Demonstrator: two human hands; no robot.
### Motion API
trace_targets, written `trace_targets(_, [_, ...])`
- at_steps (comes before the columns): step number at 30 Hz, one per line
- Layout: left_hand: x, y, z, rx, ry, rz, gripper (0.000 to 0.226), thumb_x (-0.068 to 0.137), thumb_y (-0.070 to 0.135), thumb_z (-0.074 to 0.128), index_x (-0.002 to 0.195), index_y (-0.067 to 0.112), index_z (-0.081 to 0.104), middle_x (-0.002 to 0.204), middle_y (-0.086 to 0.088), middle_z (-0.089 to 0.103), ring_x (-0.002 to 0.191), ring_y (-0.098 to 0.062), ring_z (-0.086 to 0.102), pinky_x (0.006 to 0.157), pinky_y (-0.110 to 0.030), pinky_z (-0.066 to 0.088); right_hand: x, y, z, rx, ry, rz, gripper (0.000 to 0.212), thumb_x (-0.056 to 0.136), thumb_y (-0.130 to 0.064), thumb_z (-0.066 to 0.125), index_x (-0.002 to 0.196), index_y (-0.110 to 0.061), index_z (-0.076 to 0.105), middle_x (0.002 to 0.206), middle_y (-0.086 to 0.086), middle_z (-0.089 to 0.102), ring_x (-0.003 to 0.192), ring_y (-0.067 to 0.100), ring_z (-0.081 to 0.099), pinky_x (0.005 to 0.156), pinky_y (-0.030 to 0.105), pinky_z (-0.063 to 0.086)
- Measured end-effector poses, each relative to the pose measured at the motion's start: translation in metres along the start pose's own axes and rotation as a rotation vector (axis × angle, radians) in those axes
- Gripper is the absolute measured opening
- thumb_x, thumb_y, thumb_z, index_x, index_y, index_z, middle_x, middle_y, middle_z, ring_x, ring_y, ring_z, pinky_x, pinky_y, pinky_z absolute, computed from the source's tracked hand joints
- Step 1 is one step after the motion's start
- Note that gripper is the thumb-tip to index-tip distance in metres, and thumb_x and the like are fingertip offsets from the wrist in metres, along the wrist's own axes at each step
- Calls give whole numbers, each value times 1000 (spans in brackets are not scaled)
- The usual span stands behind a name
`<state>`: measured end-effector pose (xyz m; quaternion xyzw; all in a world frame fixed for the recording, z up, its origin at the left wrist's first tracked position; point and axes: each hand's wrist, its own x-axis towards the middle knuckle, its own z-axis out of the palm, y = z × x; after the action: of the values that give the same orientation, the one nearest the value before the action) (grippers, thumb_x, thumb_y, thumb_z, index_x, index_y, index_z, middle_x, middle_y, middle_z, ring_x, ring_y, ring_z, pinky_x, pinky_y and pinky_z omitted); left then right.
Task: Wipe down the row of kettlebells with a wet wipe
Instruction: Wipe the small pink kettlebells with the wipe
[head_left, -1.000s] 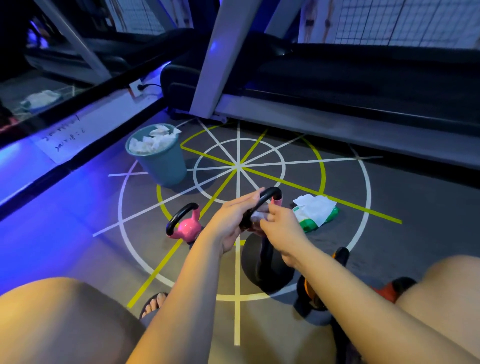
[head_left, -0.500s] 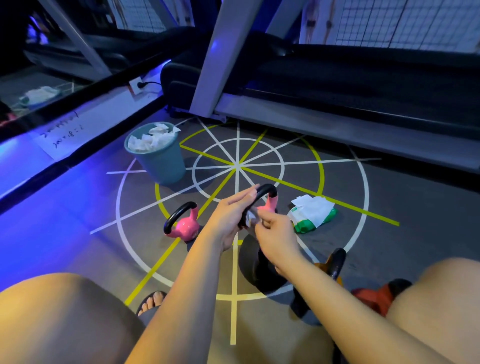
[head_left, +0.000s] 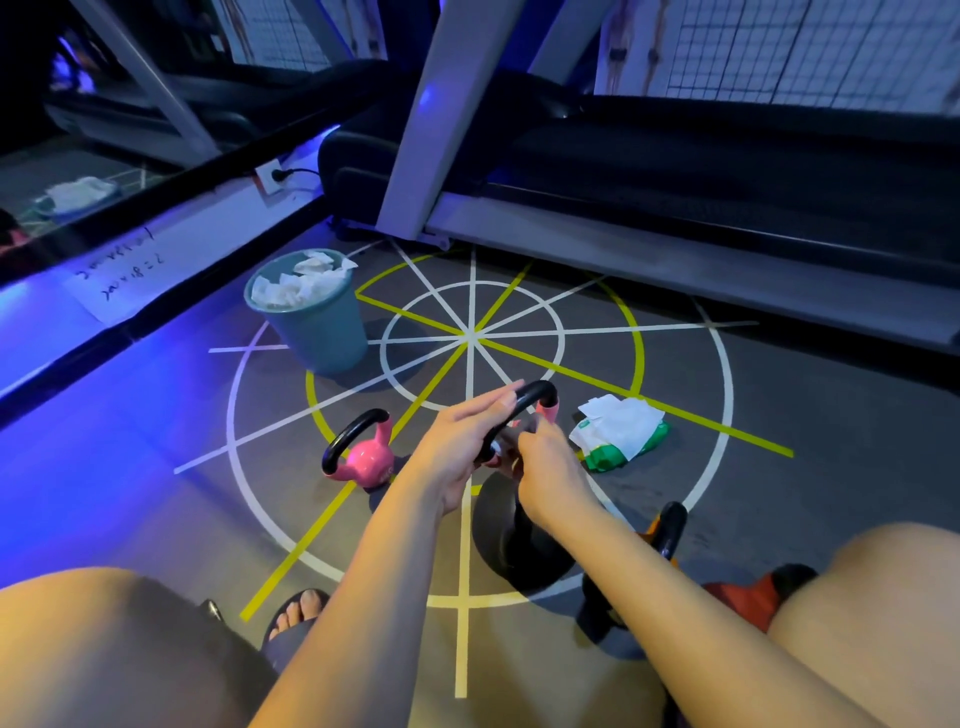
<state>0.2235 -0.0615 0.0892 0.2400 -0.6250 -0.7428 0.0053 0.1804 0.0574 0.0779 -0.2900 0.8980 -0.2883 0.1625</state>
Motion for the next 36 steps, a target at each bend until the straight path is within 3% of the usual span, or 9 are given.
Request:
trace_targets(6, [4,2,2,-37,36,-10,24,101,34,60,120,36,74,120,5,74,115,-21,67,92,-36,52,7,4,2,274,4,134,13,98,-16,58,105,-15,69,102,3,62,96,20,59,89,42,52])
trace_targets(9, [6,-1,-1,-42,36,-2,24,100,36,61,121,37,74,122,2,73,117,-22,66,102,-42,51,1,-1,0,904,13,362,19,99,-25,60,92,-13,73,80,3,70,82,20,63,81,44,54])
trace_targets(12, [7,0,-1,-7,47,12,24,101,40,60,120,41,73,123,4,73,116,-22,67,108,-52,47,12,-2,-18,1529,159,611,20,99,-20,61,114,-12,70,101,13,73,86,22,69,72,34,60])
trace_targets(19, [7,2,3,5,31,0,22,100,35,61,117,38,75,115,4,76,115,-24,67,102,-43,49,5,-3,-13,1012,407,520,16,95,-10,62,87,-20,71,83,-3,70,75,11,65,57,19,49])
trace_targets(23, [5,4,5,42,20,-19,22,100,37,60,117,41,75,118,6,74,121,-22,64,110,-44,46,-4,-12,15,948,234,516,14,95,-12,62,90,-21,71,89,0,69,85,14,63,71,28,51])
trace_targets(27, [6,4,5,47,13,-28,22,99,38,61,117,43,74,121,6,73,123,-19,62,109,-44,46,-9,-17,17,697,193,408,19,101,-15,53,97,-28,67,93,-5,65,86,7,58,65,22,42])
trace_targets(31, [5,6,4,-9,-9,-14,25,102,33,58,123,35,72,115,-2,76,109,-21,71,88,-36,58,-3,-18,5,995,246,431,31,97,-7,59,111,-35,58,95,-12,62,87,5,61,68,21,51])
trace_targets(33, [5,6,5,30,-3,10,26,103,37,56,124,36,71,117,0,75,115,-22,68,100,-42,54,2,-16,1,1056,271,423,37,95,-10,65,125,-31,58,103,-8,67,92,8,66,72,26,59])
trace_targets(36, [5,6,6,76,9,17,24,102,43,56,119,44,72,118,7,74,122,-22,62,111,-51,44,2,-15,-3,1017,255,410,23,95,-15,65,113,-28,64,100,-5,72,90,10,69,70,24,60])
